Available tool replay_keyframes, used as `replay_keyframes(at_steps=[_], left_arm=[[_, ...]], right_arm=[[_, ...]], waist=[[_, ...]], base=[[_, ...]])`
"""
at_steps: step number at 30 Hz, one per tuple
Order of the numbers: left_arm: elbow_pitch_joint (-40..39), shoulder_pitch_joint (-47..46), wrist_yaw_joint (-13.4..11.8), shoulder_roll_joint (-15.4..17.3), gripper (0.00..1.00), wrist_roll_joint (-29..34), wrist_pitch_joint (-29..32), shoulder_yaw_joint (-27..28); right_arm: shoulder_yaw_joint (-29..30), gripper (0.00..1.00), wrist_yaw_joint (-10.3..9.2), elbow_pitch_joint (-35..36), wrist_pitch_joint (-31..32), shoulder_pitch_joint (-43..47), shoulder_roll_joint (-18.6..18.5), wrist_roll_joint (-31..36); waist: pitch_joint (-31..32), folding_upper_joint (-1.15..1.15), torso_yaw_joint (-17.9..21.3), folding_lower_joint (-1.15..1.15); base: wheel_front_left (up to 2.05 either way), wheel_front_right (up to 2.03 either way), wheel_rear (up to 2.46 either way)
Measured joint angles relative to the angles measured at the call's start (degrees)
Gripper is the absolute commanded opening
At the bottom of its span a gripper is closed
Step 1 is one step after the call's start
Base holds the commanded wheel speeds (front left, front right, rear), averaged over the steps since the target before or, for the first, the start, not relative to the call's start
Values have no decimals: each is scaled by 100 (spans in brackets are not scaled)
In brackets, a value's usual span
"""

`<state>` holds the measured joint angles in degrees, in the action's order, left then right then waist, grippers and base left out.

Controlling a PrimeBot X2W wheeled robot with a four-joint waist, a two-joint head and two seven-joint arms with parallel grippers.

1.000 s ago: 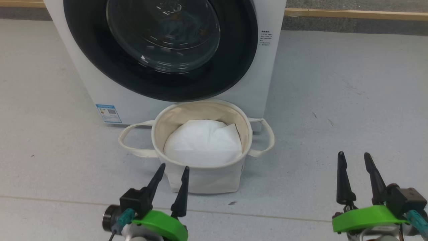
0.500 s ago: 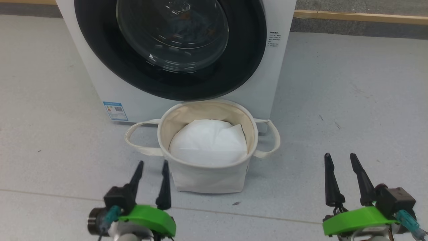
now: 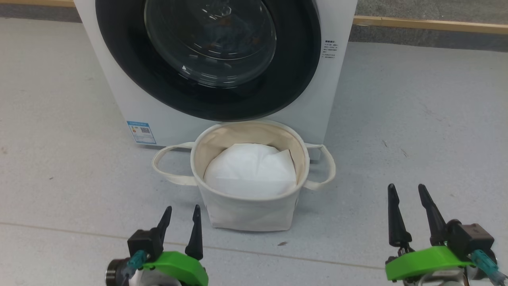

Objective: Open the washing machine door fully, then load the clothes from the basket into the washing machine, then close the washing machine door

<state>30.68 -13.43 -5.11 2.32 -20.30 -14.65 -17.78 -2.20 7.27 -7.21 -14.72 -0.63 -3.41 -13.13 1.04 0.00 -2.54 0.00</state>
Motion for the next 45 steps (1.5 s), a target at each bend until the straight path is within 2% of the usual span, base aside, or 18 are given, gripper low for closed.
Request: replay_keyframes(at_steps=[18,45], left_arm=[[-282,-5,-24,0,100,13,0,157],[-236,-5,-90,0,100,-15,0,182]], right_arm=[[114,100,0,-332,0,-2,48,3],[149,100,0,-305,0,-4,69,104]], waist=[[6,0,-26,0],[108,0,-41,0]], base=[[0,0,0],[0,0,0]])
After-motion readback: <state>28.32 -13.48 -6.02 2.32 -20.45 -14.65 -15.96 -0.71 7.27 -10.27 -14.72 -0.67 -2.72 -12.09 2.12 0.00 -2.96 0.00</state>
